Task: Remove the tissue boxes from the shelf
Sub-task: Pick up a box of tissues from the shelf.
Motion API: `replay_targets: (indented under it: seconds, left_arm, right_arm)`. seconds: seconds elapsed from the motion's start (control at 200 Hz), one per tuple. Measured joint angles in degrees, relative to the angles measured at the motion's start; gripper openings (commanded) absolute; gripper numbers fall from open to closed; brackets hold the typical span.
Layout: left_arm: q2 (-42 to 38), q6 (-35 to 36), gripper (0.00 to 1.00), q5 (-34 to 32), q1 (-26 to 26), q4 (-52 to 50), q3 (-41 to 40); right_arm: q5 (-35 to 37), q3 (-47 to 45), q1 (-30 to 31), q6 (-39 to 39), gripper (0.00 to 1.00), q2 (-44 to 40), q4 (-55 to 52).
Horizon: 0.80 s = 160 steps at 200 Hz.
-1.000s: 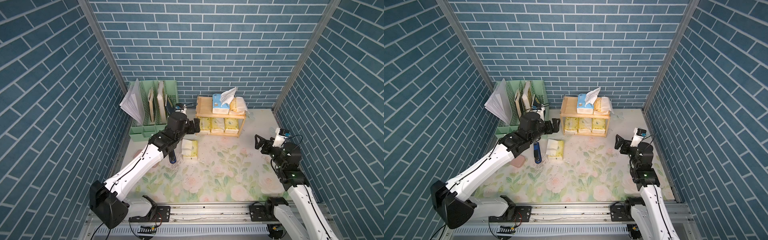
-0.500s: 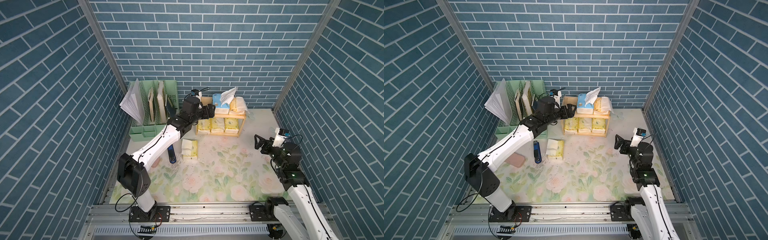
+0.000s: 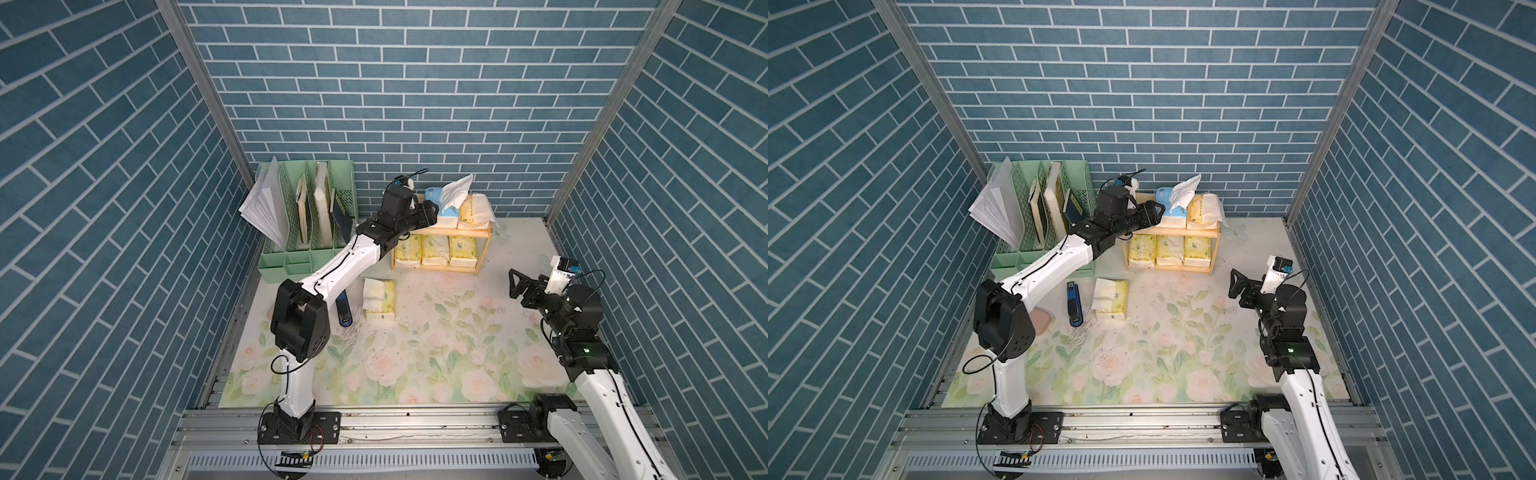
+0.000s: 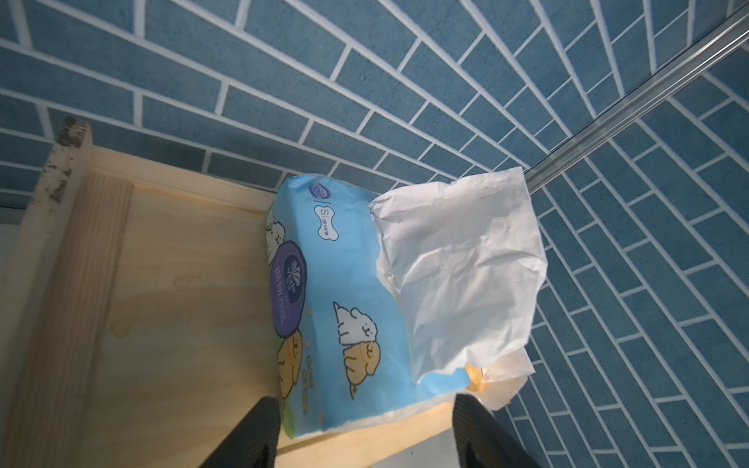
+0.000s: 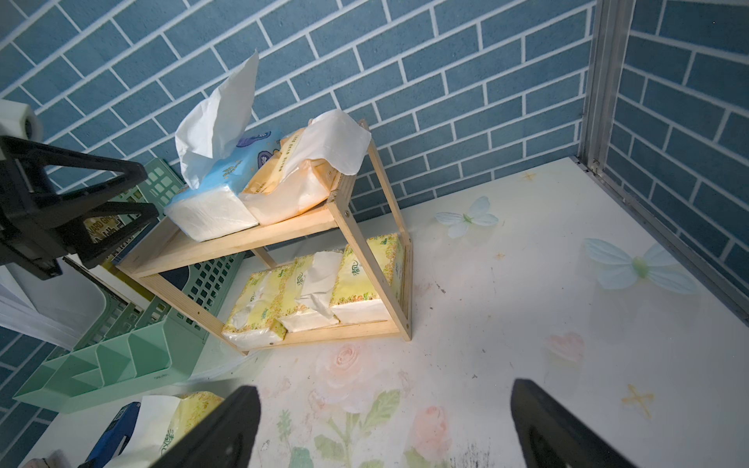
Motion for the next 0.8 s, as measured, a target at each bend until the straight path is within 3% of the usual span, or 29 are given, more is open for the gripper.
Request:
replay_targets:
  seconds: [0.5,0.8]
  left_arm:
    - [3.4,-2.0,0.26,2.0,0.6,1.4,0.7]
    - [3.4,-1.7,0.14,2.1,0.8,1.7,0.7]
  right_arm:
    - [0.4,-0.1,0.0,0.0,1.00,-0.2,0.0]
    - [0.6,-0.4,0.0,0.0,1.00,-0.2,0.0]
